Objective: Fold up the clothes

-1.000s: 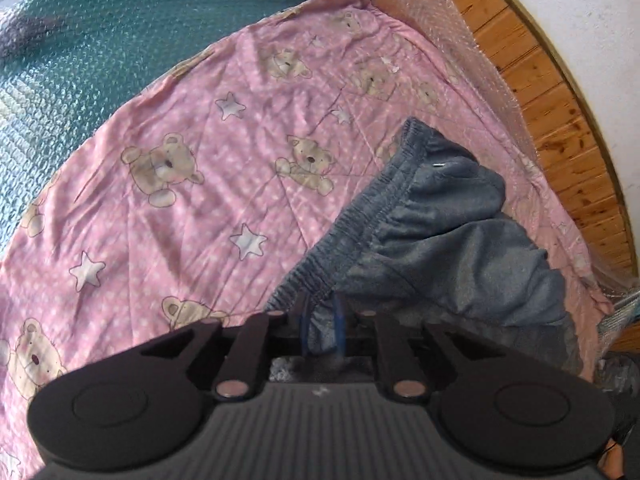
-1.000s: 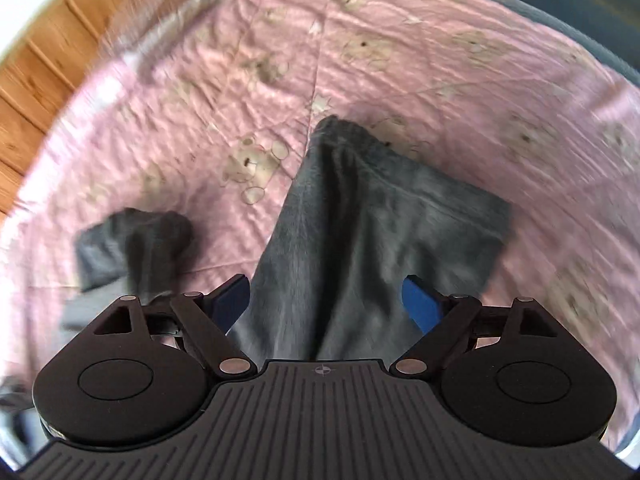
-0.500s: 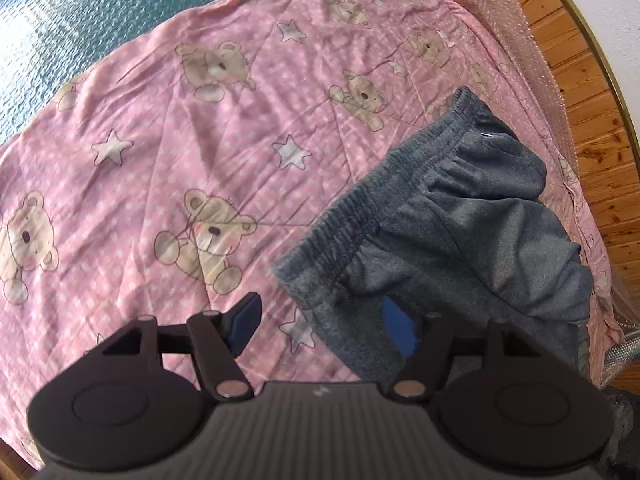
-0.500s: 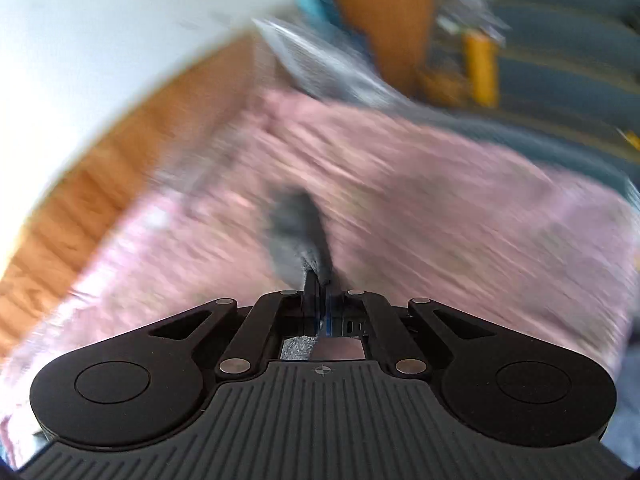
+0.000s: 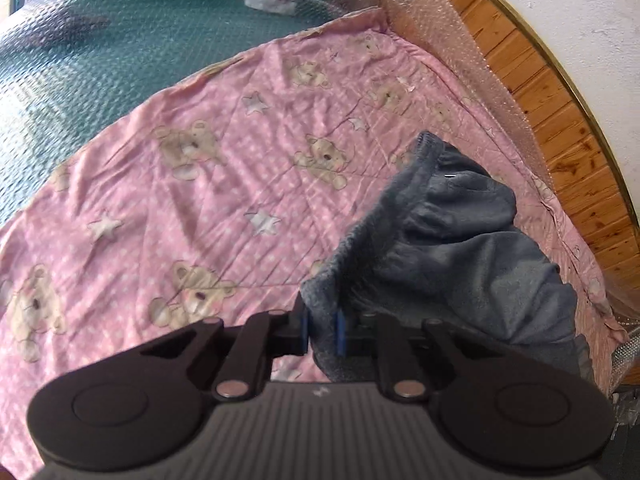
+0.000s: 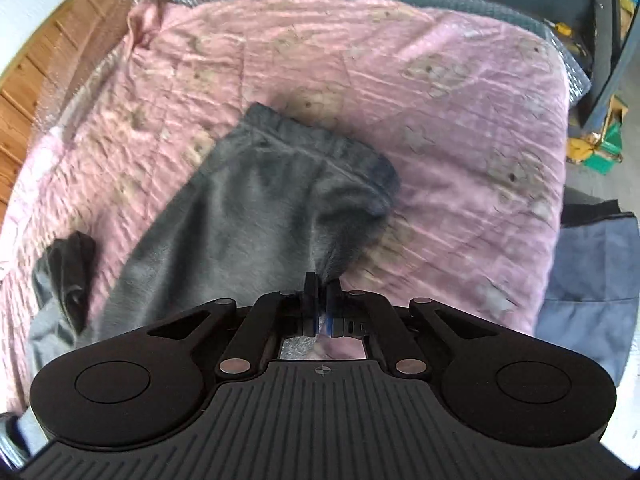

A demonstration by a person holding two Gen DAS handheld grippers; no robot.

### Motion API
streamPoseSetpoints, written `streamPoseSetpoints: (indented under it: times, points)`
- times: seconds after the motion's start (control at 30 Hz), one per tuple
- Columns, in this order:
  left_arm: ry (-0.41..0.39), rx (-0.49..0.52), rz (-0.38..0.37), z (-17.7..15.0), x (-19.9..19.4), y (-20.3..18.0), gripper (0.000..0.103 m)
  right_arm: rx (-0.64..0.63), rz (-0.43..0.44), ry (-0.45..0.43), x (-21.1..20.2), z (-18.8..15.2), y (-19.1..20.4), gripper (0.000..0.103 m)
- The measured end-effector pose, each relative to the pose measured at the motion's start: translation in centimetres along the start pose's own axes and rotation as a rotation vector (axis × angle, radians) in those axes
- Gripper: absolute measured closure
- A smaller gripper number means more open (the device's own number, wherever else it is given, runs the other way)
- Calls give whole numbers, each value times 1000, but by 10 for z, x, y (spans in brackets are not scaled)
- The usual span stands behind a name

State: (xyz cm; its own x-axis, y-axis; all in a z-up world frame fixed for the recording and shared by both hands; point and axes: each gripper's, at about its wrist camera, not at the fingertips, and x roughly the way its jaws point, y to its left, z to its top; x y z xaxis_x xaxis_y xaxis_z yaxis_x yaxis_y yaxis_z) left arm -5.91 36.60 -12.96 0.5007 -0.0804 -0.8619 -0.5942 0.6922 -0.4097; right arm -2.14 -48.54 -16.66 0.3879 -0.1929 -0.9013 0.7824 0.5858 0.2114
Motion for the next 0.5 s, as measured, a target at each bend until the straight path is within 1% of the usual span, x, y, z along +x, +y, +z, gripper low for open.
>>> streamPoseSetpoints:
  times: [0.07, 0.13, 0.17, 0.2, 0.23, 0.27, 0.3, 0.33, 0.37, 0.4, 0.43, 0.5]
  points:
    - [76, 1, 37, -8, 5, 17, 91, -23, -24, 30, 2, -2, -1, 102]
    - [142, 14, 75, -17, 13, 29, 90, -43, -42, 64, 2, -3, -1, 97]
    - [164, 17, 72, -20, 15, 33, 88, -50, -62, 62, 0, -3, 0, 85]
    - [174, 19, 67, -21, 14, 35, 85, -54, -93, 38, -7, 0, 1, 69]
    - [163, 23, 58, -19, 9, 35, 84, -59, -136, -8, -16, 3, 4, 64]
    - [145, 30, 46, -15, 1, 36, 80, -69, -190, -83, -31, 8, 8, 58]
    - [127, 35, 34, -8, -7, 37, 73, -83, -227, -160, -46, 15, 14, 54]
    - [108, 41, 22, -2, -15, 39, 69, -106, -234, -224, -59, 21, 22, 53]
    - [89, 46, 10, 5, -23, 40, 61, -133, -213, -264, -68, 28, 33, 50]
    - [70, 52, -1, 11, -31, 41, 59, -162, -171, -277, -71, 35, 46, 47]
    - [53, 58, -6, 19, -37, 41, 59, -190, -120, -273, -72, 42, 60, 45]
    - [18, 64, -5, 33, -38, 28, 57, -225, -11, -240, -64, 51, 90, 34]
